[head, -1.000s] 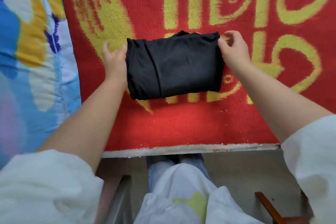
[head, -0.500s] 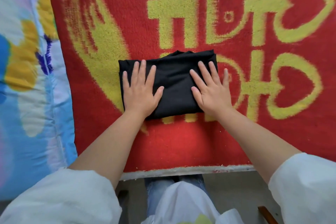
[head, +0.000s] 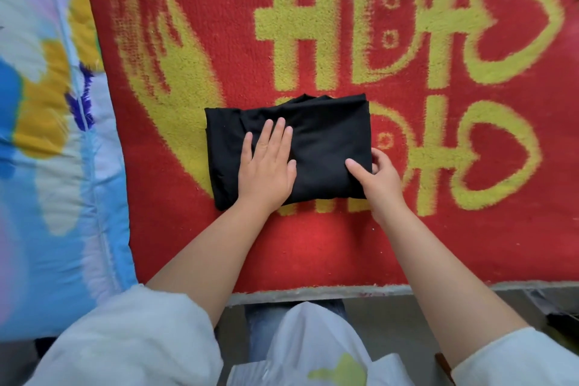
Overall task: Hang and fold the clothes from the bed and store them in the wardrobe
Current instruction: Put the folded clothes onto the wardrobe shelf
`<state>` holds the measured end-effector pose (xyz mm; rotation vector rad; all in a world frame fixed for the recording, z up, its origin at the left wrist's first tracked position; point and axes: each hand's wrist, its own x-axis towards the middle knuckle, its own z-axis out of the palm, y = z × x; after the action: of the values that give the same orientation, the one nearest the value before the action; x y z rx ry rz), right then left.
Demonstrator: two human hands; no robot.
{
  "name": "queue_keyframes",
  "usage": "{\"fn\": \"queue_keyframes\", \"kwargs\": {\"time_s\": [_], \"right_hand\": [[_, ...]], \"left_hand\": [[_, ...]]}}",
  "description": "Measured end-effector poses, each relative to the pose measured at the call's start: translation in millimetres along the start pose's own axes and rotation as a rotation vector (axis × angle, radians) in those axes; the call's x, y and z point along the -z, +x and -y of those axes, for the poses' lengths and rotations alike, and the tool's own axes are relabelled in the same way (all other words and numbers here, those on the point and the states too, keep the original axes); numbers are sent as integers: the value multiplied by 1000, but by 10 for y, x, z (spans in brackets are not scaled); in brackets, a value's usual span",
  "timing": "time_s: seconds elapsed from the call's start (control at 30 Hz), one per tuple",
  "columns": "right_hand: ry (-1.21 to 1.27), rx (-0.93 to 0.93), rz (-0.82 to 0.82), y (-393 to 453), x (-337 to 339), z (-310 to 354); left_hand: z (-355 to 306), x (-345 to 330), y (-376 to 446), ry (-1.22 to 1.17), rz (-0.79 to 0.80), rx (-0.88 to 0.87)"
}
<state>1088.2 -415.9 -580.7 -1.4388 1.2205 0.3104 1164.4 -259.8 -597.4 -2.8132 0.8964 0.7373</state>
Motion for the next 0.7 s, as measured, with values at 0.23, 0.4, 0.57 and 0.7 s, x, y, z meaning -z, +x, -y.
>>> {"fn": "queue_keyframes", "kwargs": {"time_s": [0.23,0.4,0.57,0.7], "right_hand": [[-75,261,236,-334,-81,334],[-210,498,273,-632,-418,450],[-400,547,401,-680,-960,455],[-368,342,574,-610,-1314,366]], "left_hand": [[-27,13,16,43,110,13],[241,220,-25,-278,71,-88],[844,212,-438,-1111,-266,555],[1129,22,-756,-1534,-229,953]]}}
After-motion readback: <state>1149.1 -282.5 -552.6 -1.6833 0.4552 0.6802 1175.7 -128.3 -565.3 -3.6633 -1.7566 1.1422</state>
